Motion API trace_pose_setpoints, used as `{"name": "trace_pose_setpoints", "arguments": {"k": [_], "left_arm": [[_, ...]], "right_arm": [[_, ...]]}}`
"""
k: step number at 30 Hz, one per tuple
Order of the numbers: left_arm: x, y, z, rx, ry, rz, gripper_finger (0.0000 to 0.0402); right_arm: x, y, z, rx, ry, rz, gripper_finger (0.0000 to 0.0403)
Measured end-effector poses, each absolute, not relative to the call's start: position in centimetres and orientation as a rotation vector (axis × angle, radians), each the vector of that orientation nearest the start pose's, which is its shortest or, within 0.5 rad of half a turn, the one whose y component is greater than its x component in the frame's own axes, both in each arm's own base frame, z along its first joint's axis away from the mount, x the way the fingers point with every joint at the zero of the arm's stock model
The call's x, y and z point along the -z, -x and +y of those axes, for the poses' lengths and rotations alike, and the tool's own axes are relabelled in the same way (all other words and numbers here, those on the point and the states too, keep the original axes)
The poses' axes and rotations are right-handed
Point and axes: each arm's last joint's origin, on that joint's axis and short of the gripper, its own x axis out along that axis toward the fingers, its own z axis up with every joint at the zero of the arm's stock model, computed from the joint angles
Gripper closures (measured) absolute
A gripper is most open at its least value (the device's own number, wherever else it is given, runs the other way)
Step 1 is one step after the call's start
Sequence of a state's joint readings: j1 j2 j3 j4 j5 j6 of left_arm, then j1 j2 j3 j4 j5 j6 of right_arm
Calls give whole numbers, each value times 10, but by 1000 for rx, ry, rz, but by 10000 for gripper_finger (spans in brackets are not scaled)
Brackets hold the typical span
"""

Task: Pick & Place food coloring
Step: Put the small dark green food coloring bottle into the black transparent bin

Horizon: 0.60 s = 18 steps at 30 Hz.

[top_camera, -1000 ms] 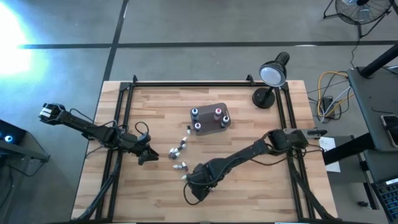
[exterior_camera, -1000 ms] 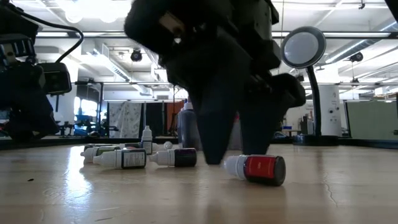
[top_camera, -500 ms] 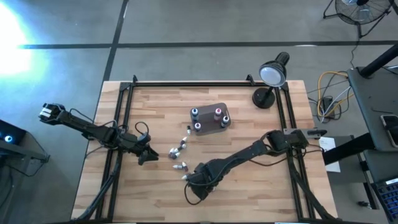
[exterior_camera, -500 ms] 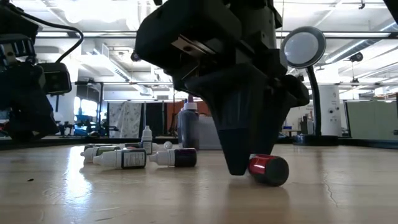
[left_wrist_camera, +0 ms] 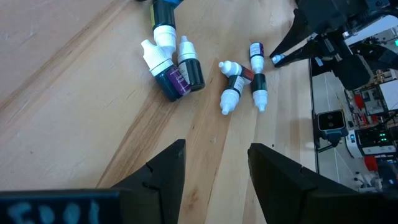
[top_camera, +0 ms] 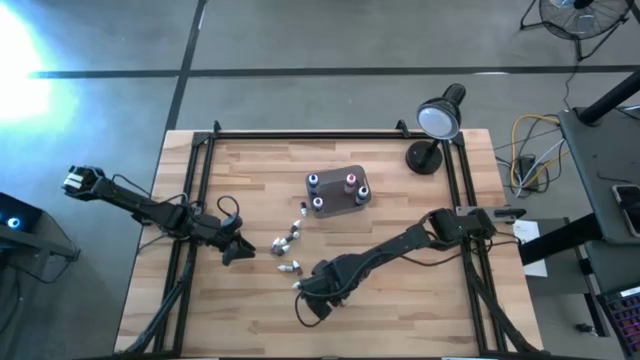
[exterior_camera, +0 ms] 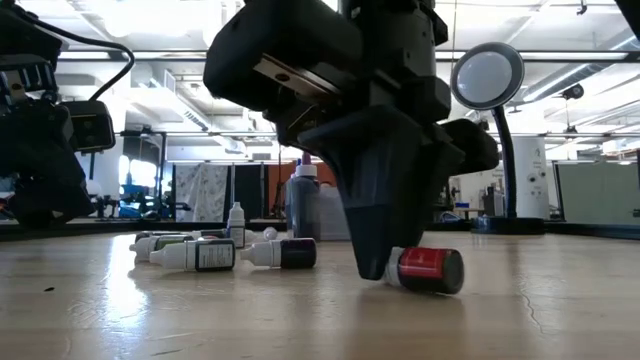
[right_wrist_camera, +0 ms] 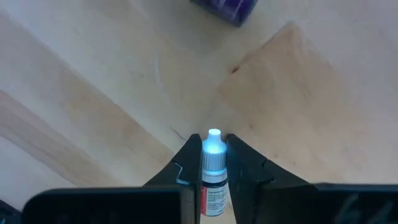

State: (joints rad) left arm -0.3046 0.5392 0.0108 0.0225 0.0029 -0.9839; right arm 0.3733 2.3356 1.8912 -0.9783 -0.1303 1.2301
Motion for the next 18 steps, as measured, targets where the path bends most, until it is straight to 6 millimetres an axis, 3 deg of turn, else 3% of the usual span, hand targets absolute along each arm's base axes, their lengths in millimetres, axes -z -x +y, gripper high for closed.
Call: {"name": "trace_pose_setpoints", "arguments": {"k": [3,6,13,15,18], "left_arm": [[-120,-114,-36,29,879,605,250],[-120,-114,-36,29,879,605,250],[-120,-114,-36,29,879,605,250],[-120,-114,-36,29,878,605,250],[-120,-114,-36,29,878,605,250]], "right_arm": [[-159,-431,168,542,-807,1381,366],[-188,-429,158,640,-794,1193,366],[-270,-401,126,1090,-599,361,366],[-274,-394,114,1170,-520,238,366],[-258,-396,91,1239,-434,273,366]]}}
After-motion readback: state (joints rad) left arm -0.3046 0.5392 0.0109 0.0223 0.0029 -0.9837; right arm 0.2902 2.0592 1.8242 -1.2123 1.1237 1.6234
